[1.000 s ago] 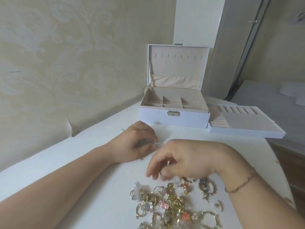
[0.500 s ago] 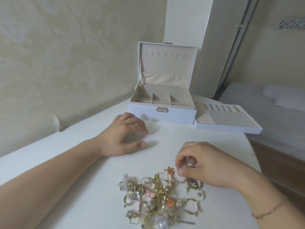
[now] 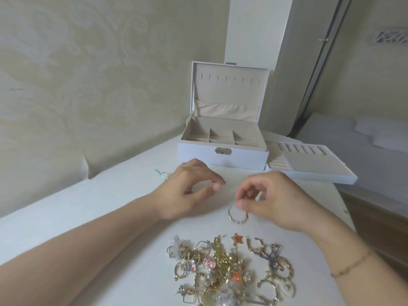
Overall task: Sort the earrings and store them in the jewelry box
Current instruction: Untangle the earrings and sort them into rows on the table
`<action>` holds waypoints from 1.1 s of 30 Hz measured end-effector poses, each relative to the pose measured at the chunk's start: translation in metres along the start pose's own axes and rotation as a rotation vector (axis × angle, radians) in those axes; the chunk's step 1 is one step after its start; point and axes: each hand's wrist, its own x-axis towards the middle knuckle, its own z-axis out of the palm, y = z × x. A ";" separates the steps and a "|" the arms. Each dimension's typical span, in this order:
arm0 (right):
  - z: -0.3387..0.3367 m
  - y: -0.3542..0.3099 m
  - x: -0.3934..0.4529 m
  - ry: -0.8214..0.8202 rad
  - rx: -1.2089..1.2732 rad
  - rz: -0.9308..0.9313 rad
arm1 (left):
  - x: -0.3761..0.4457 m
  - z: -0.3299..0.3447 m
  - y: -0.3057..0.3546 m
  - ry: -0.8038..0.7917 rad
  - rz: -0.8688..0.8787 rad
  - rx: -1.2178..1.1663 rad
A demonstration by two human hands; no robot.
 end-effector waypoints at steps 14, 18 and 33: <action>0.022 0.026 0.045 0.137 -0.151 0.066 | -0.008 0.002 -0.017 -0.075 0.131 0.525; -0.017 0.027 -0.008 -0.159 -0.223 -0.062 | -0.008 0.003 -0.019 -0.055 0.144 0.518; -0.022 0.063 -0.086 -0.302 -0.064 -0.135 | -0.008 0.006 -0.019 -0.021 0.167 0.491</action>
